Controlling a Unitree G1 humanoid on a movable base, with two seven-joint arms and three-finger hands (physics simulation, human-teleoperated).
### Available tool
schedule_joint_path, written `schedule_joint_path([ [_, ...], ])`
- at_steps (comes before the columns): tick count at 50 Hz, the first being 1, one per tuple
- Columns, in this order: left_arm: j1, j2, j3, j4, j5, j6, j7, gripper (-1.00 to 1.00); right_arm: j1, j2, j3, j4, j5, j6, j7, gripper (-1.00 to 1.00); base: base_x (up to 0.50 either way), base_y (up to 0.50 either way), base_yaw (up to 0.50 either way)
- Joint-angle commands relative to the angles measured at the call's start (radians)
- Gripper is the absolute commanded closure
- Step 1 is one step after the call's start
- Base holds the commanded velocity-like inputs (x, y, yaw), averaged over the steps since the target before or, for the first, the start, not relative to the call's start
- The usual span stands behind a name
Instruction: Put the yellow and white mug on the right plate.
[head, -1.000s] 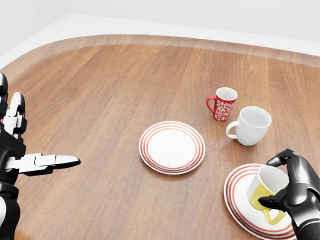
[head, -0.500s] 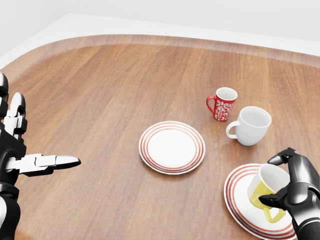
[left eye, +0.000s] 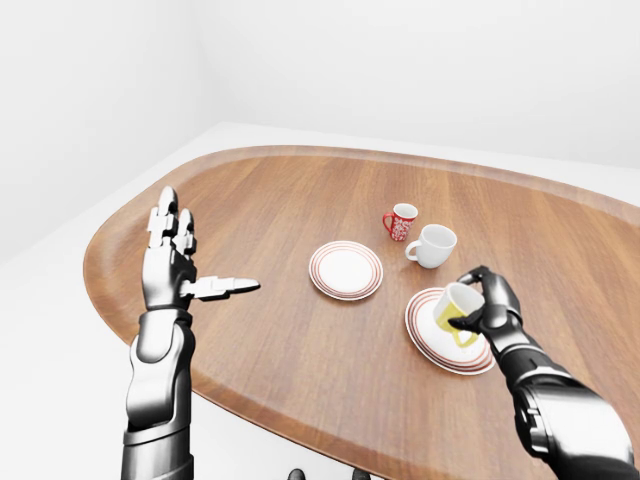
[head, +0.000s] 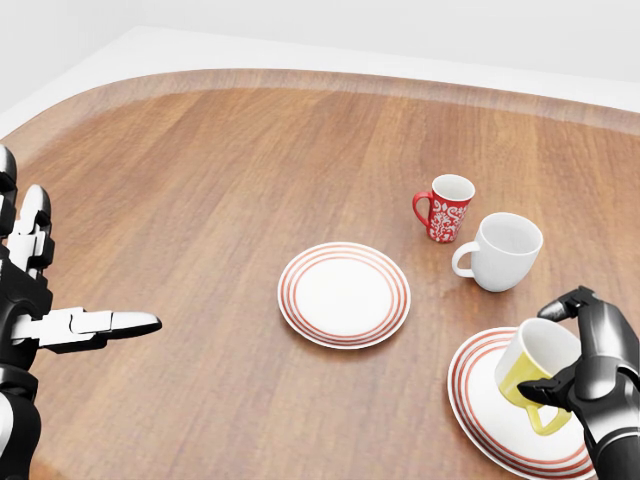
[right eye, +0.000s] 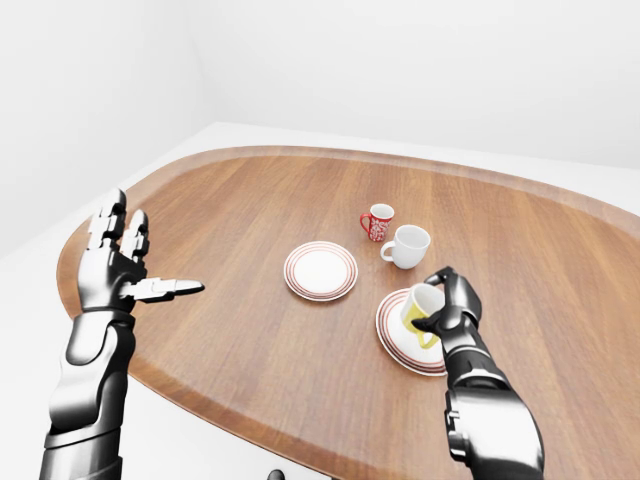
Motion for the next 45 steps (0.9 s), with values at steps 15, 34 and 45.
schedule_joint_path([
  [15, 0.000, 0.000, 0.001, 0.000, 0.001, 0.000, -0.001, -1.00, -0.006, -0.001, -0.003, 0.001, -0.027, 0.000, -0.015, -1.00, 0.00, 0.00, 0.00],
  [34, 0.000, 0.000, 0.000, 0.002, 0.000, 0.000, 0.000, -1.00, -0.005, -0.002, -0.006, 0.000, -0.022, 0.000, -0.015, -1.00, 0.00, 0.00, 0.00],
  [45, 0.005, -0.003, -0.005, 0.002, 0.004, 0.000, -0.001, -1.00, -0.010, -0.006, -0.007, -0.008, -0.008, 0.000, -0.001, -1.00, 0.00, 0.00, 0.00],
])
